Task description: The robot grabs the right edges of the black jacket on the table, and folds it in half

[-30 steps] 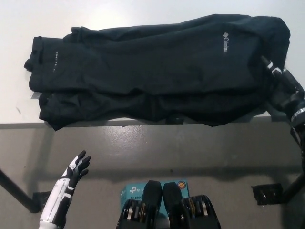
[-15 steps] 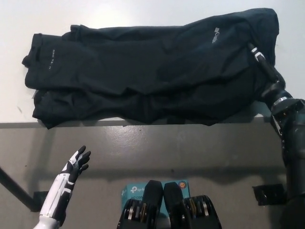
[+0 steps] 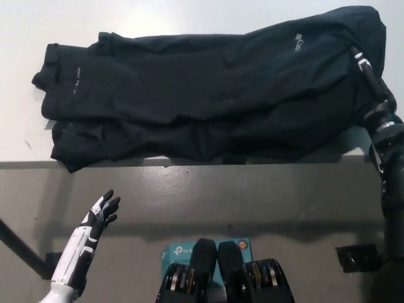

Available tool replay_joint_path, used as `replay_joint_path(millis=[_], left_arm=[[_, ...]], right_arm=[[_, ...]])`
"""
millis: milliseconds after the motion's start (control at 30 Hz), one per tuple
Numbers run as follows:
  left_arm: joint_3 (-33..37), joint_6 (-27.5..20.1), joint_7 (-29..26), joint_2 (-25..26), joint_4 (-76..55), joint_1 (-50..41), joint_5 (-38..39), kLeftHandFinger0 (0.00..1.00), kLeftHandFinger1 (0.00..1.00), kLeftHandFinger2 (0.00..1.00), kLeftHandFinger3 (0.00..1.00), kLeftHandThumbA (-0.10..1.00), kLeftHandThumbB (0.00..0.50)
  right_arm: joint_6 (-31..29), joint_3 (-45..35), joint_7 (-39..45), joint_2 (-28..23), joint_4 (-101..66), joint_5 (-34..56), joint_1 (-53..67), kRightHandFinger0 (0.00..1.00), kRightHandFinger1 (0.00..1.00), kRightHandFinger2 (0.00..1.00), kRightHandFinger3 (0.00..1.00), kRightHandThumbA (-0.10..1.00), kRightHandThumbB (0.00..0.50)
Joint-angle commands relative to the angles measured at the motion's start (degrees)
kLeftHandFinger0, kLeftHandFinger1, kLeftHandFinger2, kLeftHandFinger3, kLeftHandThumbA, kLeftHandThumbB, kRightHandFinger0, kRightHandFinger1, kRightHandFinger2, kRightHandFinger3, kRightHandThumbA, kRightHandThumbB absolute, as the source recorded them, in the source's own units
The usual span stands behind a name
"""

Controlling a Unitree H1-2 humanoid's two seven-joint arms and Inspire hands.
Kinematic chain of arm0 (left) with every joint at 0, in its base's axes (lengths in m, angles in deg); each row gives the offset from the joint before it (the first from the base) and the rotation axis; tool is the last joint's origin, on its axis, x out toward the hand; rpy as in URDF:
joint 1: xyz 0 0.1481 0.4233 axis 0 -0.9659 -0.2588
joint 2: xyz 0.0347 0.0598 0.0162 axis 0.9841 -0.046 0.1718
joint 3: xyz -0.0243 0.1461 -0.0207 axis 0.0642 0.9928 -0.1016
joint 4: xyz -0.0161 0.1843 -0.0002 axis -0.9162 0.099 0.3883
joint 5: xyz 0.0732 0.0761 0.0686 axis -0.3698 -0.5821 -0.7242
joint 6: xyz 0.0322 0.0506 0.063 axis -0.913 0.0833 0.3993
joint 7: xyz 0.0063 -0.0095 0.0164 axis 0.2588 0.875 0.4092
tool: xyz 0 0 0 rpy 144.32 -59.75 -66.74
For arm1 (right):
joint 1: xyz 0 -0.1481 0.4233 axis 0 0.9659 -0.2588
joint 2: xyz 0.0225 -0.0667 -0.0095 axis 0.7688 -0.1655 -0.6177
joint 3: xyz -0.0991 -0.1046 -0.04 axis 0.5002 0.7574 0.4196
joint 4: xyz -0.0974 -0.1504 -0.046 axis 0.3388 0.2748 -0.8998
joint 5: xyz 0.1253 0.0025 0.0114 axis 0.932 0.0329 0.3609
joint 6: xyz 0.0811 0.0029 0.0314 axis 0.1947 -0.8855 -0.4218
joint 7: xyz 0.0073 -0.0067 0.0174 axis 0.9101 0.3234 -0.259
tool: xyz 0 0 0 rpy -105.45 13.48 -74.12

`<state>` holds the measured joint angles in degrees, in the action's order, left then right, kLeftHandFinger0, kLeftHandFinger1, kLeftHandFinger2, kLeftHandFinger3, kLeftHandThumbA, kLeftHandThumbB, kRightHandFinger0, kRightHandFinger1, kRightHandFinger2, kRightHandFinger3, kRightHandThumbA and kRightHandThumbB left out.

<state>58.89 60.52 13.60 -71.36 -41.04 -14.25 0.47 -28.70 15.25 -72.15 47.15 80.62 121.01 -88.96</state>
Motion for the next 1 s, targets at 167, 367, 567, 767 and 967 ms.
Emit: replay_joint_path(millis=[167, 367, 567, 767, 967], left_arm=[[-0.5, 0.1, 0.9, 0.7, -1.7, 0.7, 0.2, 1.00, 1.00, 1.00, 1.00, 1.00, 0.154], [-0.4, 0.2, 0.9, 0.9, -1.5, 0.9, 0.0, 1.00, 1.00, 1.00, 1.00, 1.00, 0.160], [-0.3, 0.5, 0.8, 0.7, -1.7, 1.0, -0.3, 1.00, 1.00, 1.00, 1.00, 1.00, 0.154], [-0.1, 0.4, 1.0, 0.7, -1.5, 1.5, -0.1, 1.00, 1.00, 1.00, 1.00, 1.00, 0.146], [-0.2, 0.3, 1.1, 1.1, -1.4, 1.9, -0.3, 1.00, 1.00, 1.00, 1.00, 1.00, 0.146]], right_arm=[[-0.5, -2.4, 0.1, -5.9, -5.2, 3.5, -6.3, 0.00, 0.16, 0.49, 1.00, -0.10, 0.075], [0.1, -0.6, 2.4, -9.8, -4.1, 2.7, -9.6, 0.00, 0.28, 0.59, 1.00, -0.10, 0.054], [-1.4, 2.8, 3.4, -10.4, -6.0, 0.7, -10.9, 0.04, 0.37, 0.68, 1.00, -0.10, 0.118], [-1.0, 13.8, 4.0, -11.9, -10.7, -6.8, -14.4, 0.00, 0.26, 0.58, 0.82, -0.10, 0.112], [-1.3, 25.9, 6.8, -13.1, -11.2, -15.5, -20.3, 0.00, 0.31, 0.70, 0.79, -0.10, 0.122]])
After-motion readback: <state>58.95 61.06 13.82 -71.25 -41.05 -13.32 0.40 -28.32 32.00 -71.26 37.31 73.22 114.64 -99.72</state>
